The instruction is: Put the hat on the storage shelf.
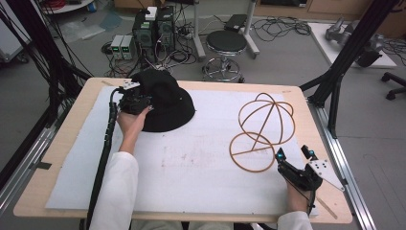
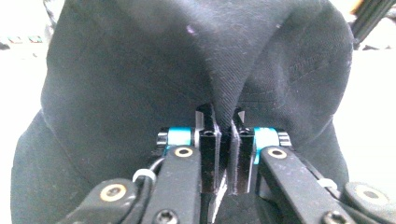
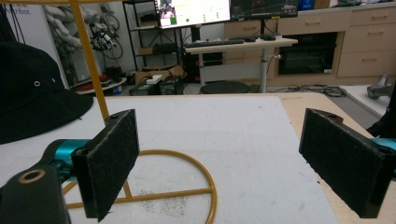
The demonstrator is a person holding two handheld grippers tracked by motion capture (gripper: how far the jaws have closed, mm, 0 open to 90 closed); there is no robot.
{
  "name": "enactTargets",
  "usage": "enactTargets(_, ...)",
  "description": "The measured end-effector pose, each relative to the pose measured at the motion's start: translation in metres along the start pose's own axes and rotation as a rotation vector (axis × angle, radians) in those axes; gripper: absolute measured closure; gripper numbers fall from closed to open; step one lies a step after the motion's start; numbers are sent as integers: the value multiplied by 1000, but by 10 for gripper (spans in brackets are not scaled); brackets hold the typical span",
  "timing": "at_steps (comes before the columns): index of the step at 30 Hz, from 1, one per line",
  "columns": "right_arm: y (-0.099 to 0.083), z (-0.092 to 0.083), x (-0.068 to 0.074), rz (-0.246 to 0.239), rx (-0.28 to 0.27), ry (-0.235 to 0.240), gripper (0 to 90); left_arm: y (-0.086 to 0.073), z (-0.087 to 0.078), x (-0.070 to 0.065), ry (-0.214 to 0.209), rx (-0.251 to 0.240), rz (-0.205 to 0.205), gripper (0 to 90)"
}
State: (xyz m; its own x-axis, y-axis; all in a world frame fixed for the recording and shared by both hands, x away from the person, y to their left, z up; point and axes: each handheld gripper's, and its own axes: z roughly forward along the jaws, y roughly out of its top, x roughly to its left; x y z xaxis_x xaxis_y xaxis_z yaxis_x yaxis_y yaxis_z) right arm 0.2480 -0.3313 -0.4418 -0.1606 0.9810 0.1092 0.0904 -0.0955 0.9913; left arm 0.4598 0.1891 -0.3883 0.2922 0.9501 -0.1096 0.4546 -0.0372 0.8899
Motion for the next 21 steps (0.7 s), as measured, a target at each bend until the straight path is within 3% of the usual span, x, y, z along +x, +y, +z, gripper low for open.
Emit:
enactTargets(3, 0, 1, 0, 0, 6, -3, 113, -1, -1, 0, 3, -5, -8, 861)
enactTargets(4, 0, 0, 0, 0, 6, -3, 113, -2, -1, 2, -10, -13, -51, 862)
enactTargets(10, 0, 0, 0, 0, 4, 1, 114, -3, -1, 2, -11, -21, -38, 863)
enactTargets(13, 0, 0, 0, 1, 6, 0, 113, -5, 0, 3, -21, -32, -52, 863)
enactTargets(18, 0, 1, 0, 8, 10, 2, 114, -6, -1, 4, -25, -39, -33, 863)
enactTargets(21, 0, 1, 0, 9, 10, 2, 114, -5, -2, 6, -42, -36, -58, 862)
